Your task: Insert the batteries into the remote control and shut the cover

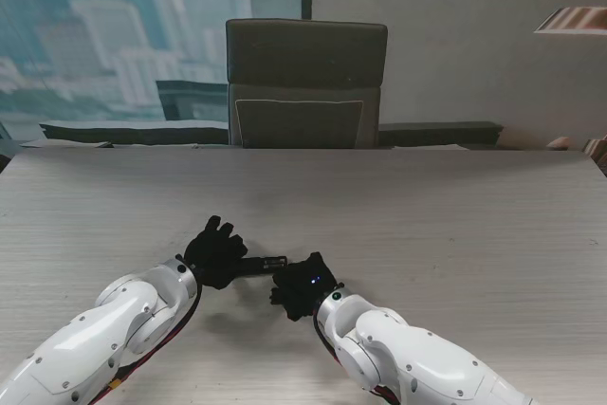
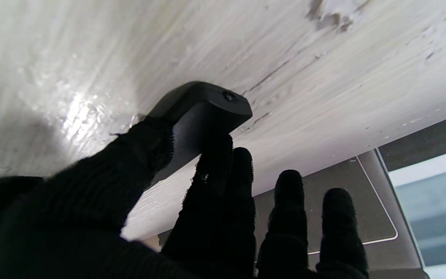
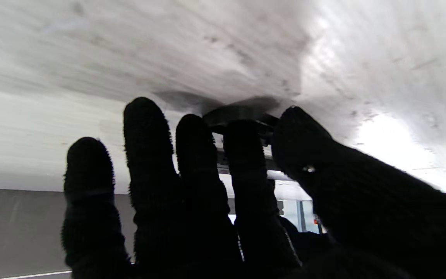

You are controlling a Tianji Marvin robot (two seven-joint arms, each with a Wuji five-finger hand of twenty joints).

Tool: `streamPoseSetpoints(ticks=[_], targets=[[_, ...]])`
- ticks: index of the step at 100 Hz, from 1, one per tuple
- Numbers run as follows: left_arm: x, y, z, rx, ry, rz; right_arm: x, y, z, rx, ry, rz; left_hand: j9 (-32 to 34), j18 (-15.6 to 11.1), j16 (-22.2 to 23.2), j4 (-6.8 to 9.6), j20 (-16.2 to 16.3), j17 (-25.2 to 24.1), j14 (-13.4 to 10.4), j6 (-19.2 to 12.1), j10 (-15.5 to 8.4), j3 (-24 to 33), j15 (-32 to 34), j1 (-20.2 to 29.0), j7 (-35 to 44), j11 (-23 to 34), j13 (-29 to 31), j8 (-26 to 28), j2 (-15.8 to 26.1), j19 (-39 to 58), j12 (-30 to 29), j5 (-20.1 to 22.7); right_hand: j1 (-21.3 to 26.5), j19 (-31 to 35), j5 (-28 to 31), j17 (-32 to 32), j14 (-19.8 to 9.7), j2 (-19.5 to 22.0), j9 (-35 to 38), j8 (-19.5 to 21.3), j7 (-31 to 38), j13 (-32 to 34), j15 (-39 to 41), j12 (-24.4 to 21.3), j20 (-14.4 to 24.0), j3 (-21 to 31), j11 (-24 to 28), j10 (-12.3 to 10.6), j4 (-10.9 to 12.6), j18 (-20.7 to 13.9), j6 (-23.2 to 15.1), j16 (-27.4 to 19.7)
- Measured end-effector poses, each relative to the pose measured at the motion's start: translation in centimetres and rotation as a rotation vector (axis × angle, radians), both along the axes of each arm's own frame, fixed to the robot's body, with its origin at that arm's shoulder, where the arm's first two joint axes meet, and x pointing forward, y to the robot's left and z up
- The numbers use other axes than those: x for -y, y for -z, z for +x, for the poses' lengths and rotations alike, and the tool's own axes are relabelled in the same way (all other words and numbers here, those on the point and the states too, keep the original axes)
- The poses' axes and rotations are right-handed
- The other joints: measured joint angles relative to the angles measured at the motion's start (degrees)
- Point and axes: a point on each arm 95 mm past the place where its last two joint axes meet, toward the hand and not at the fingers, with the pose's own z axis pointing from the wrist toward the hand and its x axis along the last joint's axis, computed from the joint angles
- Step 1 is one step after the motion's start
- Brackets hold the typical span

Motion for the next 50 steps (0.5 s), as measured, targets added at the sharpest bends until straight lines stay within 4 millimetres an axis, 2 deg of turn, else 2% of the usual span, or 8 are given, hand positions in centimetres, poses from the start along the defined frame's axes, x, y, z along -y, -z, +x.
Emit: streamPoseSetpoints(ticks=[25, 32, 35, 45, 50], targets=[[0.0, 0.0, 0.0, -0.002, 0.0, 0.001, 1.5, 0.1, 0.8, 0.045, 0.057, -0.03, 0.0, 0.0, 0.0, 0.0, 0.0, 0.0, 0.0, 0.0, 0.0, 0.0, 0.0, 0.0, 0.0, 0.0, 0.0, 0.0, 0.1, 0.0, 0.0, 0.0, 0.0, 0.0, 0.0, -0.6, 0.0, 0.0, 0.3, -0.4, -0.6, -0.3, 0.0, 0.0, 0.0, 0.7, 0.0, 0.0, 0.2, 0.0, 0.5, 0.0], [0.0, 0.0, 0.0, -0.004, 0.0, 0.002, 2.3, 0.0, 1.0, 0.062, 0.072, -0.039, 0.0, 0.0, 0.0, 0.0, 0.0, 0.0, 0.0, 0.0, 0.0, 0.0, 0.0, 0.0, 0.0, 0.0, 0.0, 0.0, 0.1, 0.0, 0.0, 0.0, 0.0, 0.0, 0.0, -1.2, 0.0, -0.7, -1.0, -0.7, -1.2, -1.4, 0.0, 0.0, 0.0, 1.6, -0.1, 0.0, 0.9, 0.0, 0.1, 0.0], [0.0, 0.0, 0.0, -0.005, 0.0, 0.003, 2.6, -0.1, 1.0, 0.068, 0.073, -0.041, 0.0, 0.0, 0.0, 0.0, 0.0, 0.0, 0.0, 0.0, 0.0, 0.0, 0.0, 0.0, 0.0, 0.0, 0.0, 0.0, 0.1, 0.0, 0.0, 0.0, 0.0, 0.0, 0.0, -1.6, 0.0, -1.6, -1.5, -0.8, -1.5, -1.9, 0.0, 0.0, 0.0, 2.2, -0.1, 0.0, 2.1, 0.0, -0.1, 0.0], [0.1, -0.1, 0.1, -0.007, 0.001, 0.005, 3.4, -0.5, 0.7, 0.081, 0.052, -0.032, 0.0, 0.0, 0.0, 0.0, 0.0, 0.0, 0.0, 0.0, 0.0, 0.0, 0.0, 0.0, 0.0, 0.0, 0.0, 0.0, 0.1, 0.0, 0.0, 0.0, -0.2, 0.0, -1.2, -3.0, 0.0, -3.3, -3.8, -0.9, -1.5, -4.1, 0.0, 0.9, 0.0, 3.0, -0.1, 0.0, 2.9, 0.0, -1.8, -0.3], [0.1, -0.1, 0.1, -0.008, 0.001, 0.006, 3.7, -0.7, 0.6, 0.091, 0.04, -0.023, 0.0, 0.0, 0.0, 0.0, 0.0, 0.0, 0.0, 0.0, 0.0, 0.0, 0.0, 0.0, 0.0, 0.0, 0.0, 0.0, 0.1, 0.0, 0.0, 0.0, -2.4, 0.0, -1.4, -3.5, 0.0, -3.3, -4.7, -0.9, -2.8, -4.8, 0.0, 1.5, 0.0, 3.1, -0.1, 0.0, 3.4, -0.1, -1.9, 0.0]])
